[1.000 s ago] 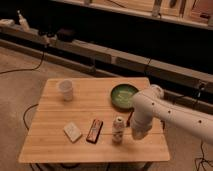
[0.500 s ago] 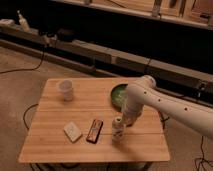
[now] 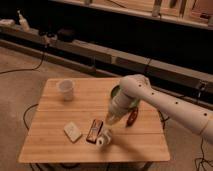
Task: Knock the bottle over
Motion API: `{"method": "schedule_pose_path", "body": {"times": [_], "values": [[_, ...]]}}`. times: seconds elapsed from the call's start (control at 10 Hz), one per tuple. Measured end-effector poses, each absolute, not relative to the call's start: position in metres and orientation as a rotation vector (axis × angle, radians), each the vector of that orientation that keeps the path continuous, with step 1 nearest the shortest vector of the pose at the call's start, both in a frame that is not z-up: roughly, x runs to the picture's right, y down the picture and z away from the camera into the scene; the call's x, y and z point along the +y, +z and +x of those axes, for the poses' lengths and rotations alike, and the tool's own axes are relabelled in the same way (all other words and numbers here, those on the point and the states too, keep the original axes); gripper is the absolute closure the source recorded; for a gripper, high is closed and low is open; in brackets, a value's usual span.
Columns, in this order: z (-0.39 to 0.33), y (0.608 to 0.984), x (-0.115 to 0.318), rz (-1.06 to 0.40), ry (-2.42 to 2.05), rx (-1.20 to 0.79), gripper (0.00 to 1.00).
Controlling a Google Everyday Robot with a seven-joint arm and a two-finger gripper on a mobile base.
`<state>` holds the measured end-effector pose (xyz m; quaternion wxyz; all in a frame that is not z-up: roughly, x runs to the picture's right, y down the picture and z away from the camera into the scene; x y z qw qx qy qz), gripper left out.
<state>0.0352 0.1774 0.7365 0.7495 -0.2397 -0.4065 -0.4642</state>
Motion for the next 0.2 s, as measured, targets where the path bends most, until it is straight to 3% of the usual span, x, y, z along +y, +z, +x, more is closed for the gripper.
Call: {"method": "schedule_pose_path", "body": {"times": [0.2], "values": [[0.059,0.736,0.181,-0.653,-0.990,-0.794,0.95]]}}
